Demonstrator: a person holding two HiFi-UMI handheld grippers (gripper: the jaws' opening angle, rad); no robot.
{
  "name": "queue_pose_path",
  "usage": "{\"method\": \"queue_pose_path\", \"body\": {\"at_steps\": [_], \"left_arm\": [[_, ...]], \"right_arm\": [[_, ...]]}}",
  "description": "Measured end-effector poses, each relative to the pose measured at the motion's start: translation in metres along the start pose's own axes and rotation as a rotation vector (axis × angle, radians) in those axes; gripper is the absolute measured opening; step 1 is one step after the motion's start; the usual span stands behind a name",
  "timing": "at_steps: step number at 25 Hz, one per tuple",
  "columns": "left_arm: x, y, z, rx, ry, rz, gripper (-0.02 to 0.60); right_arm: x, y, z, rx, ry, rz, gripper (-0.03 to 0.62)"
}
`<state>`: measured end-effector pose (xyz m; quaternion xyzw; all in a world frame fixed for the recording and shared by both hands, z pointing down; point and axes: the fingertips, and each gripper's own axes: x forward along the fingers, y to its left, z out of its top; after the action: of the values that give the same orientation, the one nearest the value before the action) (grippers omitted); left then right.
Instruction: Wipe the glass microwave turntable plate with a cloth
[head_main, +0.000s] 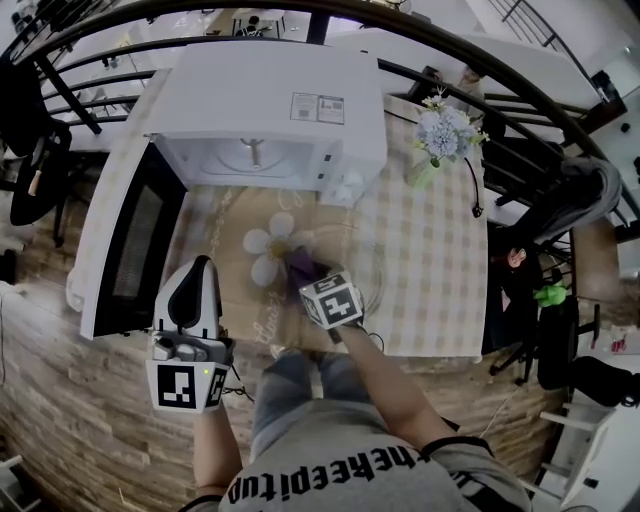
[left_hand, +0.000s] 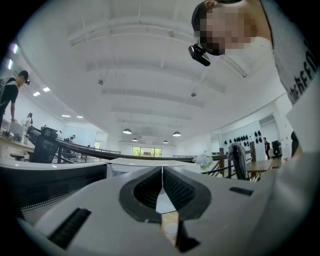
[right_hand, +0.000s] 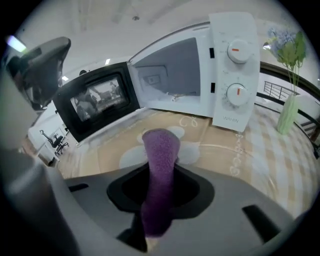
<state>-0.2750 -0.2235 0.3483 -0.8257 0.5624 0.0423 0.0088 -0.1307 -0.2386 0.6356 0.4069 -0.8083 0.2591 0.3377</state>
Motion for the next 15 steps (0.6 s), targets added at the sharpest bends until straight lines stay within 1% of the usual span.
{"method": "queue_pose_path", "body": {"at_steps": [9,15], "left_arm": [[0.013,-0.006,-0.006,-0.024,-0.009,-0.071,0.011],[0.022,-0.030,-0.007,-0.031,-0.006,-0.104,0.011]], "right_arm": [[-0.023,-0.046,-0.019,0.108,-0.010,-0.102,0.108],[-0.049,-0.083,-0.040,0.153,-0.015,-0.151,0.109]]}}
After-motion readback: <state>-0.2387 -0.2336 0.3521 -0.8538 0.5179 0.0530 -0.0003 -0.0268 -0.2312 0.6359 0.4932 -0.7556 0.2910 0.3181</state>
